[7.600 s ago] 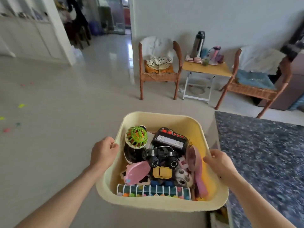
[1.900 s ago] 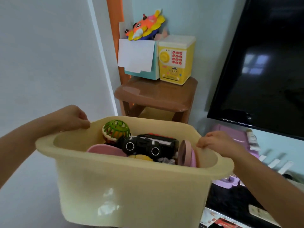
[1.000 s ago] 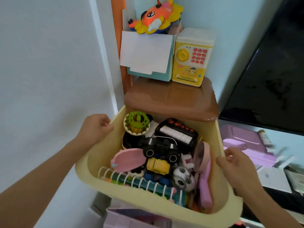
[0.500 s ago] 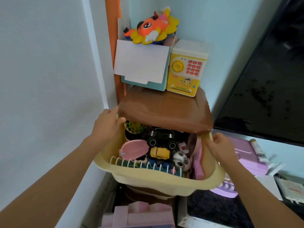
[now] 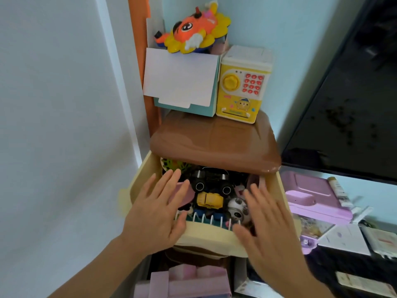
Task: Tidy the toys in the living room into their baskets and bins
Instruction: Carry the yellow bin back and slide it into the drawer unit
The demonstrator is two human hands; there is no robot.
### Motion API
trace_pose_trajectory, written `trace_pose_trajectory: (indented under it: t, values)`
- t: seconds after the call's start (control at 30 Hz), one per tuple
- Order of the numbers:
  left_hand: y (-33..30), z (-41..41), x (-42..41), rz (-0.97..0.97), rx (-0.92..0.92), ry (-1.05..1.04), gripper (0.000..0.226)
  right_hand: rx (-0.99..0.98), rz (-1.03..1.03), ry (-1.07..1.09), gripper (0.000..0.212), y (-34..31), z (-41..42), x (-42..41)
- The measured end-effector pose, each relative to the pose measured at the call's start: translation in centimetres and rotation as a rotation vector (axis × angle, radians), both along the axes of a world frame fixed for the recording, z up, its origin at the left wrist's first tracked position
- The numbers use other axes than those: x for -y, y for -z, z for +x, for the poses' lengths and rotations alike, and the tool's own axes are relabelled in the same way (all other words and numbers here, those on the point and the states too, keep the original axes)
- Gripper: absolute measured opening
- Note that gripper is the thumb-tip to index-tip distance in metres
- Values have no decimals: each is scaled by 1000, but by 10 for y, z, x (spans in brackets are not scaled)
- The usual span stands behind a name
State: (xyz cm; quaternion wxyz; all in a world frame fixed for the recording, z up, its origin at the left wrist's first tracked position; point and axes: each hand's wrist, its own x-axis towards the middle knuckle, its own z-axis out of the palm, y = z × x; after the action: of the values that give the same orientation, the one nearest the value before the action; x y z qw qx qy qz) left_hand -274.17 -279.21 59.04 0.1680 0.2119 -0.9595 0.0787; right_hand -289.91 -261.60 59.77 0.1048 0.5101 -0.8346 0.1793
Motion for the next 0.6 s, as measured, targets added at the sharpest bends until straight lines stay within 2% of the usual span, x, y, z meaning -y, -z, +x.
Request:
trace_pose_trajectory:
  t: [0.07, 0.2, 0.37, 0.47, 0.53, 0.6]
  values:
    - [-1, -6, 8, -30, -32, 4, 59, -144, -13, -29, 65, 16, -6, 5]
    - [-1, -27, 28, -48, -73, -43, 56, -230, -83, 90, 65, 19, -34, 34]
    - [1, -52, 48, -49, -92, -75, 57, -223, -63, 139, 68, 13, -56, 66]
    - [5, -53, 51, -71, -124, -44, 56, -265, -123, 132, 61, 15, -58, 68]
    - [6, -51, 50, -46, -125, -14, 58, -248, -119, 135, 57, 17, -56, 66]
    - [6, -48, 49, 9, -200, 26, 51, -236, -114, 138, 57, 16, -56, 65]
